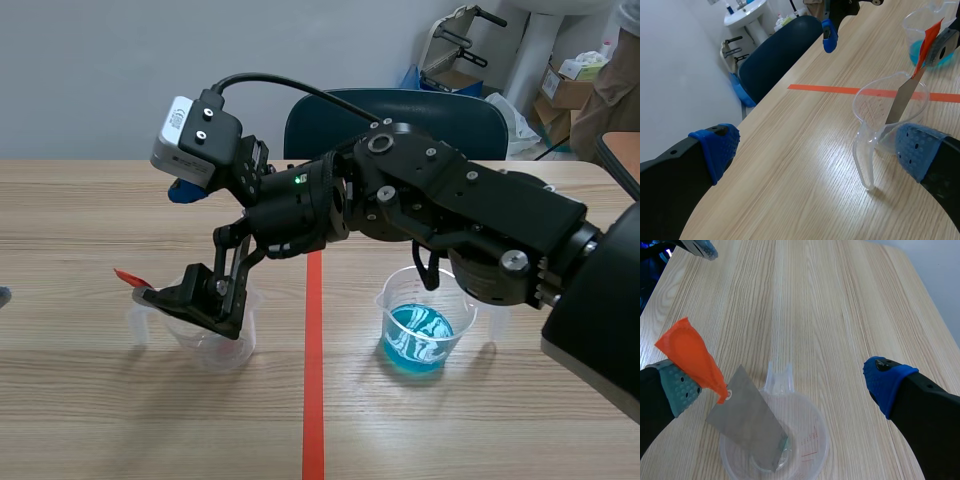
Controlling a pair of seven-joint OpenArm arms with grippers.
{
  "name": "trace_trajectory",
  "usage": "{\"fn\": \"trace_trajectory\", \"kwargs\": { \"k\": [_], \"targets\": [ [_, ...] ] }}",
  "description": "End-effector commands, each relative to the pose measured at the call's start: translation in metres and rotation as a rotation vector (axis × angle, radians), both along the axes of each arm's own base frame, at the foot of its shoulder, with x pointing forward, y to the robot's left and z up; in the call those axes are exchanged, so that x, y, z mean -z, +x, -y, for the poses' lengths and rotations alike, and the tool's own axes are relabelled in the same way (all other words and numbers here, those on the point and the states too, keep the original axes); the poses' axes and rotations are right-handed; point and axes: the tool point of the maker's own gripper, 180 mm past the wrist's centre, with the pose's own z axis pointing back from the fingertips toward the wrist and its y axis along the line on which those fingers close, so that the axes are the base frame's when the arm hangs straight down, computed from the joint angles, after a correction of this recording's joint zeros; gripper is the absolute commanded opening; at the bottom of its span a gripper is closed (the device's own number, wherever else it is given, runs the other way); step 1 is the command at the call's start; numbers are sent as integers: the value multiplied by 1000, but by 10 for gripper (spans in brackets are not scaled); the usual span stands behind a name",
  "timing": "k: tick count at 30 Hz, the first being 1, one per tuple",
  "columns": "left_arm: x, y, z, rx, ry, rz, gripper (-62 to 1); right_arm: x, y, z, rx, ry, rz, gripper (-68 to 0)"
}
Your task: Do the redox reaction experiment
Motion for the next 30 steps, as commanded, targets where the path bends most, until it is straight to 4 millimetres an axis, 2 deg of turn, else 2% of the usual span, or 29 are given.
{"fn": "trace_trajectory", "kwargs": {
  "k": [1, 20, 30],
  "targets": [
    [-8, 3, 4, 5, -24, 26, 14, -13, 1, -4, -15, 29, 15, 4],
    [-6, 4, 3, 1, -16, 21, 14, -8, -4, -14, -34, -12, 53, 4],
    [-2, 5, 2, -11, 2, 6, 14, 8, -34, -21, -49, 19, -30, 4]
  ]
}}
